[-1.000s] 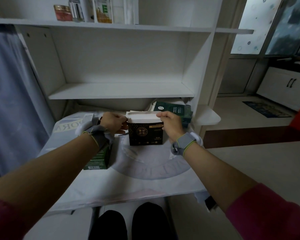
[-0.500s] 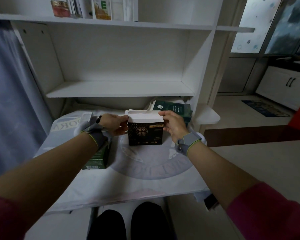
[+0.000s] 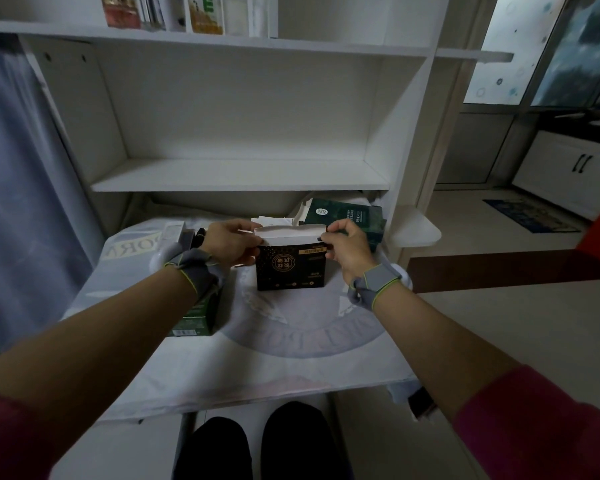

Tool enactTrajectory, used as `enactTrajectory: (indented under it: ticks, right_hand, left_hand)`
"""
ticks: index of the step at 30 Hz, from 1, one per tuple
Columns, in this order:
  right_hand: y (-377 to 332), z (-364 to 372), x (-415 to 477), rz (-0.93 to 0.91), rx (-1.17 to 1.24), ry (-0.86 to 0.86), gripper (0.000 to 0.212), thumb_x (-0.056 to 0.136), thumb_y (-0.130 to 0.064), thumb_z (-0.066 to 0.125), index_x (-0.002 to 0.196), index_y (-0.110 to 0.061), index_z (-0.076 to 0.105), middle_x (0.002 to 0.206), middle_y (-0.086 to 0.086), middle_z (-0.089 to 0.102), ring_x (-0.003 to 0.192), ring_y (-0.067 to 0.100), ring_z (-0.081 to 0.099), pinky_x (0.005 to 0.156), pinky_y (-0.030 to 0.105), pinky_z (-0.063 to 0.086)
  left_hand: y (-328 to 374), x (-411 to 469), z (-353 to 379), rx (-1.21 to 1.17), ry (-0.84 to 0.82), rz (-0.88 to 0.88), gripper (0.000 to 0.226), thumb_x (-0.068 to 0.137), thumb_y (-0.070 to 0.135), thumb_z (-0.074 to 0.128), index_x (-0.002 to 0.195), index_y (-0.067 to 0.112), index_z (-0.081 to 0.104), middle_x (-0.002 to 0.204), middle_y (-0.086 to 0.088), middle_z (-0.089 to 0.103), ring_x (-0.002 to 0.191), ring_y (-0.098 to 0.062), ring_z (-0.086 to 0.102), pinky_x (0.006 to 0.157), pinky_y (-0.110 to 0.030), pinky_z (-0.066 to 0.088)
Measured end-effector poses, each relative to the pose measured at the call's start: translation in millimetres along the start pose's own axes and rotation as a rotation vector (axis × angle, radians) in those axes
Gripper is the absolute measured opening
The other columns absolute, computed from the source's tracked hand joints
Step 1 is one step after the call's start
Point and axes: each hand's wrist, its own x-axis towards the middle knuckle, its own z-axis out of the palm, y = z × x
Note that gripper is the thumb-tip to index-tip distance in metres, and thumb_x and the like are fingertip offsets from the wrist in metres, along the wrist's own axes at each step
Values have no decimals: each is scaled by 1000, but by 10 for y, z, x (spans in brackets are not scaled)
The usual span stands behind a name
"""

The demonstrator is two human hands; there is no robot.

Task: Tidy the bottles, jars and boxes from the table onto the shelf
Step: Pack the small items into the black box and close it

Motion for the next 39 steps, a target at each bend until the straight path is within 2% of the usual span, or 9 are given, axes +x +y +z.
enactTrajectory:
  ticks: [5, 11, 15, 20, 24, 26, 30, 35, 39]
  right_hand:
    - [-12, -22, -49, -37, 6, -53, 27, 88, 2, 54, 90, -24, 62, 86, 3, 62, 70, 14, 54, 52, 21, 42]
    - [-6, -16, -78, -33, 28, -78, 37, 88, 5, 44, 78, -20, 69, 89, 3, 64, 73, 15, 55, 50, 19, 39]
    - [18, -38, -80, -19, 76, -104, 33, 89, -3, 44, 78, -20, 70, 92, 4, 66, 77, 16, 57, 52, 20, 38]
    - [18, -45, -108, -76, -22, -130, 20, 86, -6, 59, 82, -21, 71, 87, -2, 66, 82, 15, 58, 58, 22, 39]
    - [38, -19, -128, -231, -107, -173, 17, 87, -2, 63, 102, -3, 70, 87, 1, 65, 72, 1, 56, 55, 6, 41]
    - [64, -11, -108, -302, -167, -177, 17, 87, -4, 65, 103, -4, 71, 86, -3, 66, 73, -2, 58, 58, 3, 42]
    - [110, 0, -40, -369, -255, -187, 14, 88, -11, 65, 99, -12, 73, 85, -13, 66, 78, -1, 60, 65, 11, 43]
    - [142, -1, 0, -427, -263, -206, 15, 88, -10, 64, 96, -16, 75, 93, -4, 71, 90, 13, 63, 84, 30, 51]
    - [144, -7, 5, -452, -257, -218, 16, 88, -7, 64, 98, -12, 75, 97, 1, 72, 91, 11, 63, 87, 27, 49]
  left_hand:
    - [-7, -8, -12, -18, -10, 0, 16, 85, -5, 64, 88, 11, 67, 71, -7, 66, 45, -8, 58, 42, -17, 49]
    - [-17, -73, -13, -42, -106, 25, 22, 84, 11, 70, 103, 2, 66, 84, -10, 64, 64, -19, 54, 44, -18, 49]
    - [-56, -50, -15, -45, -77, 47, 13, 89, 11, 65, 98, 3, 67, 83, -9, 65, 52, -11, 57, 45, -19, 50]
    - [-74, -55, 2, 28, -67, 121, 14, 87, 3, 65, 100, -1, 67, 76, -9, 63, 46, -5, 57, 43, -17, 49]
    - [-61, -65, 19, 121, -68, 185, 9, 86, 0, 65, 94, 4, 66, 74, -8, 63, 53, -13, 55, 41, -18, 49]
    - [-68, -38, 19, 166, -63, 212, 7, 86, 1, 66, 87, 8, 67, 72, -6, 62, 55, -16, 52, 40, -19, 48]
    - [-97, 3, 30, 235, -39, 253, 6, 87, 3, 64, 90, 7, 68, 68, -6, 60, 48, -9, 51, 38, -19, 46]
    - [-121, 45, 15, 283, -35, 284, 7, 88, 4, 64, 90, 9, 68, 68, -9, 59, 41, -3, 49, 36, -19, 44]
    - [-127, 46, 14, 324, -21, 309, 9, 87, 5, 65, 84, 13, 69, 67, -9, 60, 40, -4, 49, 35, -20, 44]
